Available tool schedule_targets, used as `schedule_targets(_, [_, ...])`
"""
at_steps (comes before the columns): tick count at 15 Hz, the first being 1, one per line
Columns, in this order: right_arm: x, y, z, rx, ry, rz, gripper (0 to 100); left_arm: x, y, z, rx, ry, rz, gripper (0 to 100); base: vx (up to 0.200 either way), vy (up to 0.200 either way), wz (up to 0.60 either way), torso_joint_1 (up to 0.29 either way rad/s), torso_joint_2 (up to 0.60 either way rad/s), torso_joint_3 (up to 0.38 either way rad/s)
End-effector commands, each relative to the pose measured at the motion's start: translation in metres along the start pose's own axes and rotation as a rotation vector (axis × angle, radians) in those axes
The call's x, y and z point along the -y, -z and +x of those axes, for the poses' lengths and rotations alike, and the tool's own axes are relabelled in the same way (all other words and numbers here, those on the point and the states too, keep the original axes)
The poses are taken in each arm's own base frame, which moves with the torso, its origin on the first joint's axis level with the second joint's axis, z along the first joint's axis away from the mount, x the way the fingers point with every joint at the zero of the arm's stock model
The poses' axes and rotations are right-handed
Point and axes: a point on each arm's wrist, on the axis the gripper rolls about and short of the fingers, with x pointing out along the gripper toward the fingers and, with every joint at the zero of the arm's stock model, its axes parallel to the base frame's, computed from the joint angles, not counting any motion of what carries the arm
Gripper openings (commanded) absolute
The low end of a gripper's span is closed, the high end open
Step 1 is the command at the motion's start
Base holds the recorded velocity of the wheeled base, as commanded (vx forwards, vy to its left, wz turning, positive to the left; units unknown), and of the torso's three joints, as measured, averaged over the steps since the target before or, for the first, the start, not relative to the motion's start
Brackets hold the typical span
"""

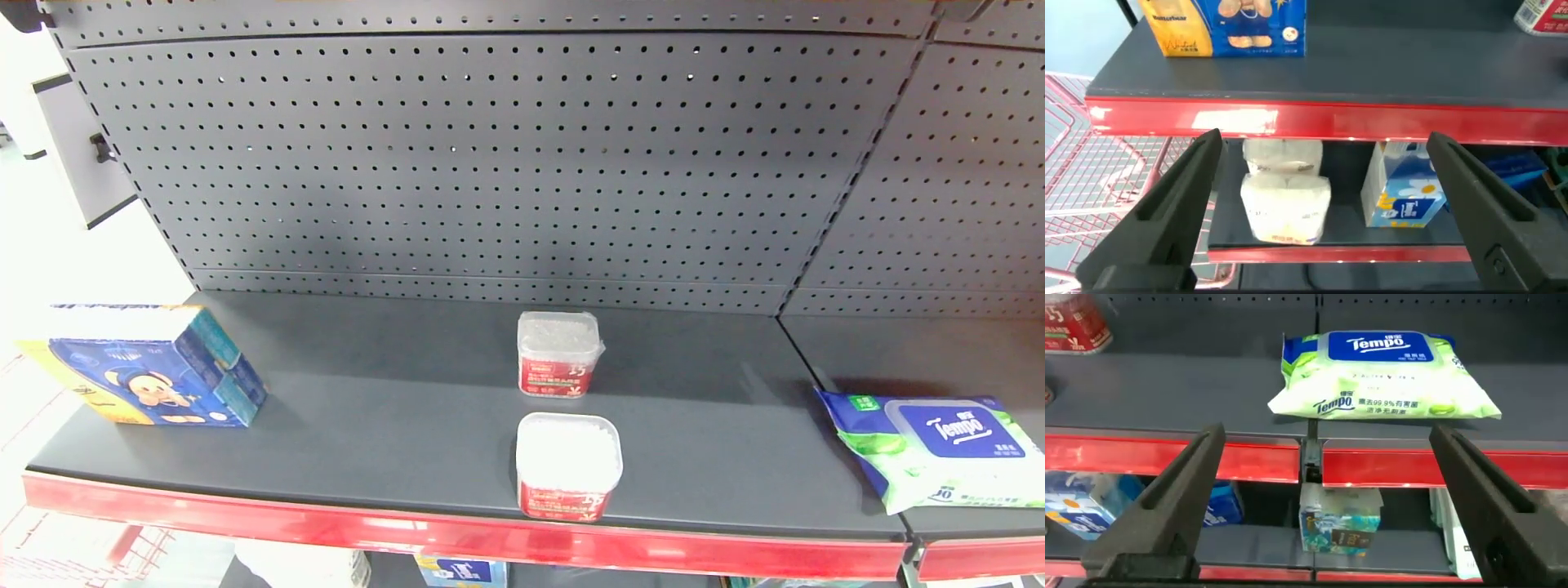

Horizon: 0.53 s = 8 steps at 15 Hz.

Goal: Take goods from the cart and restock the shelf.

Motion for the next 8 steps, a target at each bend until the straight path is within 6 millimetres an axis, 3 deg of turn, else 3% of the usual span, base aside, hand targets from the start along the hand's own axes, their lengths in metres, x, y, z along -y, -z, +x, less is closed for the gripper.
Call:
schedule_targets(1, [0.0000,0.0005,0.0002,-0.004,0.001,0.001,100,0.0000,0.0000,0.0003,-0.003,-0.001,-0.001,100,0.000,0.000,0.00,0.000,0.00,0.000])
schedule_targets(8, [0.0000,0.0005,0.0002,-0.004,0.004,0.001,100,0.0000,0.0000,0.0002,-0.002,-0.001,-0.001,100,0.000,0.000,0.00,0.000,0.00,0.000])
